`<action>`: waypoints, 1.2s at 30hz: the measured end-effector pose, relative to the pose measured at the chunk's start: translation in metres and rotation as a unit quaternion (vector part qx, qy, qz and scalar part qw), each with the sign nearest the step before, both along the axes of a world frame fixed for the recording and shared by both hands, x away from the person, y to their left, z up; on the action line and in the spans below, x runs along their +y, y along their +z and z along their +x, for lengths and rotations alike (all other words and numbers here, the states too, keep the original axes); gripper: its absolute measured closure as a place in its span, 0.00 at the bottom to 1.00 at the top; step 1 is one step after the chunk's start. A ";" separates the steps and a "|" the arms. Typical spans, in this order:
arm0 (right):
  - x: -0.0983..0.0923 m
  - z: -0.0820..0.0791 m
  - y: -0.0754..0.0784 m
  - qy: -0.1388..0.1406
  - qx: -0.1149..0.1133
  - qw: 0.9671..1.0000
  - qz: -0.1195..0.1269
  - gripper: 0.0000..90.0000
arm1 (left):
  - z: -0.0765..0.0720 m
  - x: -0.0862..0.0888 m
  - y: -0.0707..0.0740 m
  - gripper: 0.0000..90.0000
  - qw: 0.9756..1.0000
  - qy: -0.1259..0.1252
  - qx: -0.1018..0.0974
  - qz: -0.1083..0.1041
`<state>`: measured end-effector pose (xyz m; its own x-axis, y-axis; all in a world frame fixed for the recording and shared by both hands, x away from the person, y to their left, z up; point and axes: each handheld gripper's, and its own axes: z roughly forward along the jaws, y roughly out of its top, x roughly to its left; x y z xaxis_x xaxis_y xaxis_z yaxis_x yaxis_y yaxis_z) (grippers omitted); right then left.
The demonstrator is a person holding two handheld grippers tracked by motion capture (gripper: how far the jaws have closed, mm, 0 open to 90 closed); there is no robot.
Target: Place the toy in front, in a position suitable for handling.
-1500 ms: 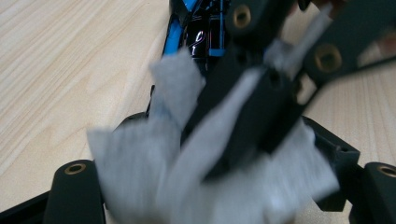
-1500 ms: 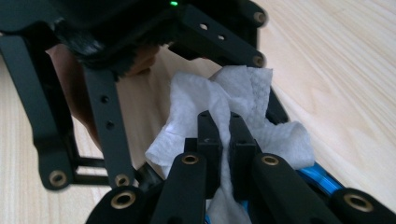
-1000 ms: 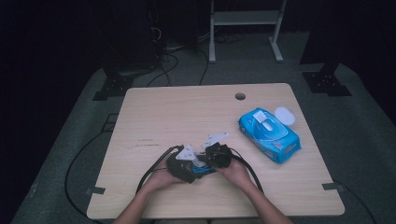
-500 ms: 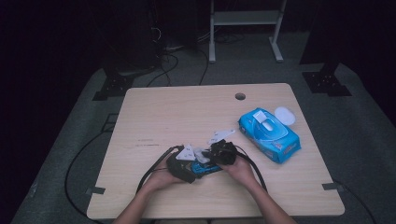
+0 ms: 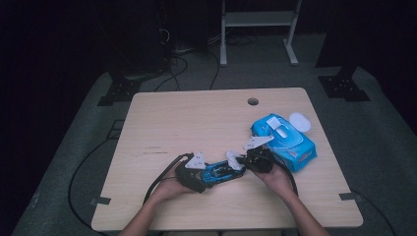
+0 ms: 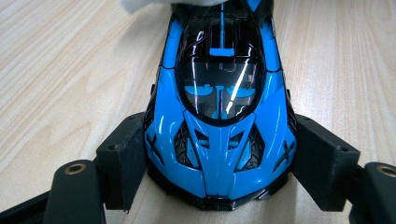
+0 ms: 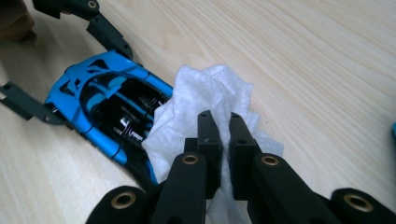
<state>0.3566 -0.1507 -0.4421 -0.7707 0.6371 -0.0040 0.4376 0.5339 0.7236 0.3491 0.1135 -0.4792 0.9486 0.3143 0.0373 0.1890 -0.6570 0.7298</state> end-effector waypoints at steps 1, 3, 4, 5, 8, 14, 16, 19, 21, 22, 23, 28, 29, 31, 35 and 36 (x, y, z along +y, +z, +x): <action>0.000 -0.001 0.000 0.001 -0.002 1.000 -0.001 0.96 | 0.000 0.000 0.000 0.29 1.000 0.001 0.001 -0.001; 0.005 -0.002 0.000 0.008 0.000 1.000 0.004 0.96 | 0.000 0.000 0.000 0.29 1.000 0.001 0.000 0.001; 0.009 -0.002 -0.001 0.014 0.000 1.000 0.008 0.96 | 0.000 0.000 0.000 0.29 1.000 0.001 -0.001 0.001; 0.014 -0.003 -0.002 0.020 -0.006 1.000 0.009 0.96 | 0.000 0.000 0.000 0.29 1.000 0.001 -0.001 0.001; 0.017 -0.004 -0.001 0.025 -0.009 1.000 -0.001 0.96 | 0.000 0.000 0.000 0.29 1.000 0.001 0.000 0.000; -0.017 -0.012 0.012 0.006 -0.005 1.000 0.012 0.96 | 0.000 0.000 0.000 0.29 1.000 0.001 0.001 -0.002; -0.027 -0.018 0.018 0.010 -0.003 1.000 0.016 0.96 | 0.000 0.000 0.000 0.29 1.000 0.000 0.001 -0.001; -0.031 -0.023 0.017 0.016 0.003 1.000 0.003 0.96 | 0.000 0.000 0.000 0.29 1.000 0.002 0.002 -0.003; -0.027 -0.024 0.011 0.020 0.011 1.000 -0.007 0.95 | 0.000 0.000 0.000 0.29 1.000 0.002 0.002 0.000; -0.024 -0.023 0.008 0.022 0.012 1.000 -0.013 0.95 | 0.000 0.000 0.000 0.29 1.000 0.002 0.002 0.000; -0.020 -0.022 0.005 0.023 0.013 1.000 -0.016 0.95 | 0.000 0.000 0.000 0.29 1.000 0.002 0.002 0.000; -0.008 -0.015 0.002 0.019 0.001 1.000 -0.007 0.87 | 0.001 0.000 0.000 0.29 1.000 0.002 0.004 -0.003; -0.003 -0.013 0.000 0.023 0.001 1.000 -0.016 0.87 | 0.001 0.000 0.000 0.29 1.000 0.002 0.005 -0.003; 0.001 -0.012 -0.002 0.026 -0.002 0.999 -0.020 0.87 | 0.001 0.000 0.000 0.29 1.000 0.002 0.005 -0.003; 0.007 -0.007 -0.003 0.026 -0.007 1.000 -0.016 0.88 | 0.002 0.000 -0.001 0.29 1.000 0.002 0.009 -0.005; 0.005 -0.007 -0.004 0.025 -0.005 1.000 -0.012 0.92 | 0.002 0.000 -0.001 0.29 1.000 0.002 0.009 -0.007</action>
